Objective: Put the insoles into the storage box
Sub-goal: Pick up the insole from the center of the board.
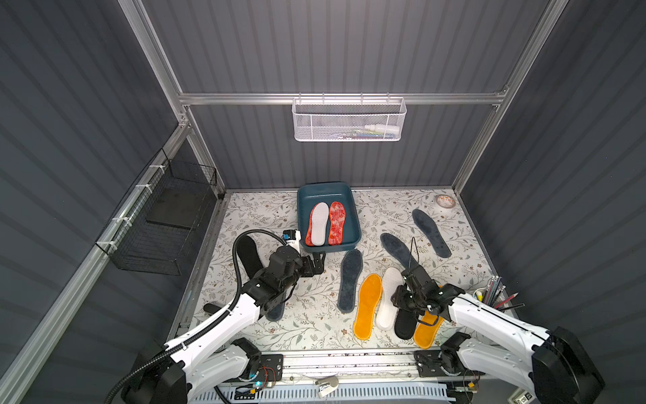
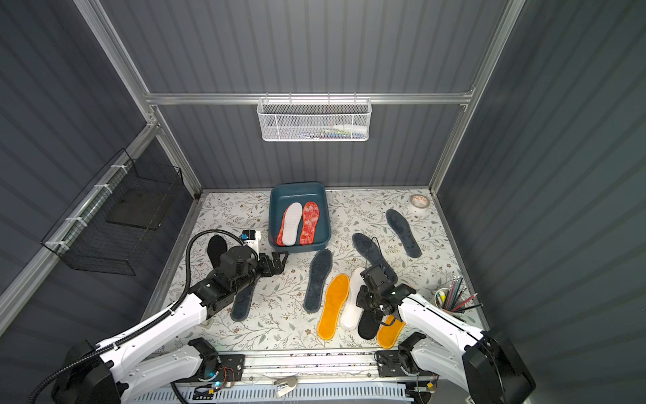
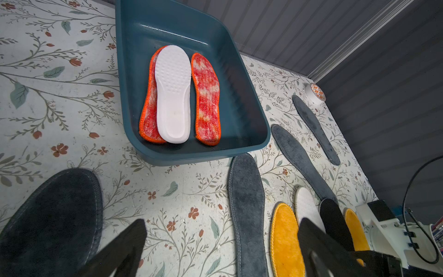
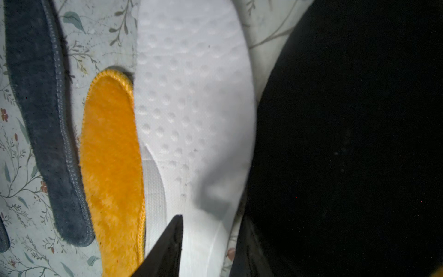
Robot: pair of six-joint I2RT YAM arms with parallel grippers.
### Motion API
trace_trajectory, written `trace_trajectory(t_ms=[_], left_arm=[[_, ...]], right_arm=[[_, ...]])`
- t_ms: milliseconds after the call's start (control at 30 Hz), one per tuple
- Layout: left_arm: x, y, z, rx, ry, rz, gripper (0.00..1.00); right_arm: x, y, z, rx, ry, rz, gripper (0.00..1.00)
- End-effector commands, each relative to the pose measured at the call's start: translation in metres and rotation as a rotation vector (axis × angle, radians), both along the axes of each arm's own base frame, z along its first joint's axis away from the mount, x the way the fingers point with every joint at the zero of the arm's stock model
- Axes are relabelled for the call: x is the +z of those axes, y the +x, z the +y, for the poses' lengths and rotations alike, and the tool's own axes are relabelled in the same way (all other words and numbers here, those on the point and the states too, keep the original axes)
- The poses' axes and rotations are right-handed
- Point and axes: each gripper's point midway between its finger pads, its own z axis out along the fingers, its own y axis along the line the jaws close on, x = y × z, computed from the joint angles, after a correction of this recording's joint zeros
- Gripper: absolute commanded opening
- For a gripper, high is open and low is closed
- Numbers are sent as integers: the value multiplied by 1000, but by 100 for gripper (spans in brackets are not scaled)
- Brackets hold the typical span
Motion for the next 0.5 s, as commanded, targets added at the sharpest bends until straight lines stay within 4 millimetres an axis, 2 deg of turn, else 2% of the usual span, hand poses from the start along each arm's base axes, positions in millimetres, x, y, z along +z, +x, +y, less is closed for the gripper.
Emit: trace_trajectory(t_ms=[0, 300, 467], left_arm=[[2, 0, 1, 5, -21, -7, 100], [3, -2, 3, 7, -20, -9, 100], [2, -3, 4, 10, -18, -5, 100]], right_arm=[[-4, -3, 1, 8, 1, 11, 44], [8, 1, 0, 8, -4, -18, 44], [6, 1, 1, 10, -4, -14, 44]])
